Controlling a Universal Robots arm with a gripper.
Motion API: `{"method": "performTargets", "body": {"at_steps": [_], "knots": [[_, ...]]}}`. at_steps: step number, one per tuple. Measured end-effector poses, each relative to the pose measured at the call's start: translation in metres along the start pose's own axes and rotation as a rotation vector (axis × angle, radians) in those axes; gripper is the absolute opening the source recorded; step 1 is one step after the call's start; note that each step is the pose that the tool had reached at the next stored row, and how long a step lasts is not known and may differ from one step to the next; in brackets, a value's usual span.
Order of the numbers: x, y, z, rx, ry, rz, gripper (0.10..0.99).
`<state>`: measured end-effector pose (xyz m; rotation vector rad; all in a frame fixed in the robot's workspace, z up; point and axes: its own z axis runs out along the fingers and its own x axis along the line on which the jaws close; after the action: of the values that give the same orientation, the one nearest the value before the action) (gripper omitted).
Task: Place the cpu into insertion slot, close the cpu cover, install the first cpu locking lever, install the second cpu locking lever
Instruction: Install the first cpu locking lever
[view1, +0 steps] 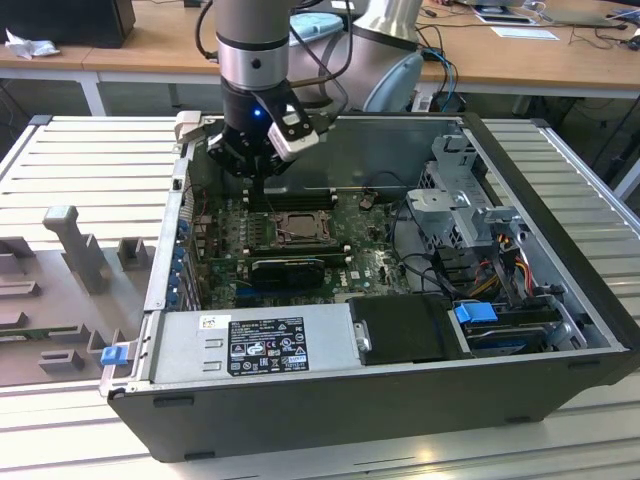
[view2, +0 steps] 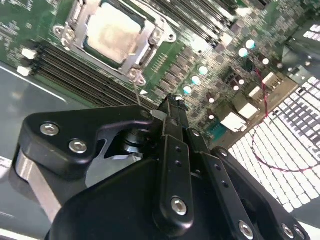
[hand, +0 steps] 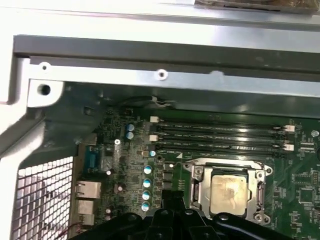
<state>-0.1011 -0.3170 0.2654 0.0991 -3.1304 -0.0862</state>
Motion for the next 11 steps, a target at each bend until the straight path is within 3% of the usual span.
{"method": "performTargets", "body": {"at_steps": [3,5,10,11], "knots": [[0.0074,0.0022,0.0037,-0.005,-0.0004,0.0,0.106],[0.0081,0.0064,0.0067,-0.006,-0.0003,0.0,0.106],[0.0073,0.0211,0.0108,-0.01,-0.0005,0.0,0.106],[-0.0008,0.0213,0.0111,-0.01,-0.0007,0.0,0.106]]}}
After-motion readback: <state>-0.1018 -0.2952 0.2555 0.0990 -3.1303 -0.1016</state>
